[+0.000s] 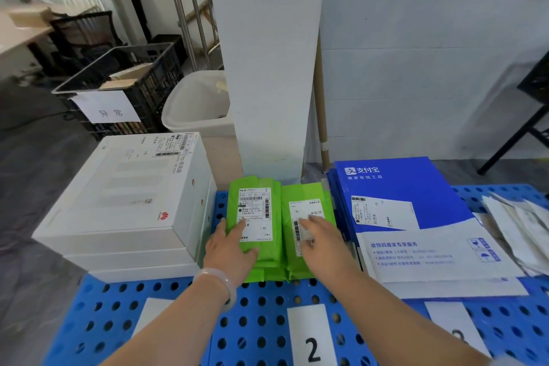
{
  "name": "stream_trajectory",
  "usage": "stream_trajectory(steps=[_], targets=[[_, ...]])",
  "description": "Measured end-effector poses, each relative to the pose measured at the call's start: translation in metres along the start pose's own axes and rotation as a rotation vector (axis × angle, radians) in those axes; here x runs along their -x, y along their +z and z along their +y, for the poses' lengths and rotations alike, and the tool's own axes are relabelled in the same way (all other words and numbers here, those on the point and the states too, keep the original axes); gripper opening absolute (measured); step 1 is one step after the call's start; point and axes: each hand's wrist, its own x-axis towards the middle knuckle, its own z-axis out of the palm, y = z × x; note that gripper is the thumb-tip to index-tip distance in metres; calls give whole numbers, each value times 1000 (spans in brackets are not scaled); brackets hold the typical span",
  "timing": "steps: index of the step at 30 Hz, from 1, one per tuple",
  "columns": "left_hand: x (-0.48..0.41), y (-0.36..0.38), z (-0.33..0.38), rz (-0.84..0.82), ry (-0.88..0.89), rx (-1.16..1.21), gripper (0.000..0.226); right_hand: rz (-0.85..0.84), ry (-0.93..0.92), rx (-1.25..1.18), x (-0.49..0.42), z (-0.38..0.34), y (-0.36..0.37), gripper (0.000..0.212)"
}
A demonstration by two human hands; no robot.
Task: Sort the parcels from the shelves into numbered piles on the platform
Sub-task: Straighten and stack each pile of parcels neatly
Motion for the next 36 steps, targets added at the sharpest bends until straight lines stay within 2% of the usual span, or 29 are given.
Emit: stream_trajectory(steps=[3, 6, 16, 22, 30, 36], targets=[[0, 1, 1, 4, 2, -7, 69, -176, -99, -19, -1, -15, 7, 58], [-1, 3, 1, -8, 3, 49, 69, -288, -112, -36, 1, -21, 12, 59], [1, 5, 1, 60, 24, 193, 65, -258, -85, -86, -2, -24, 11, 55], [7, 5, 7, 57, 46, 285, 63, -143, -31, -215, 1, -27, 14, 49], [12, 9, 31, 80, 217, 314, 61, 117, 130, -478, -1, -19, -1, 38], [14, 16, 39, -97, 319, 175, 68, 210, 247, -509, 6, 5, -13, 38]])
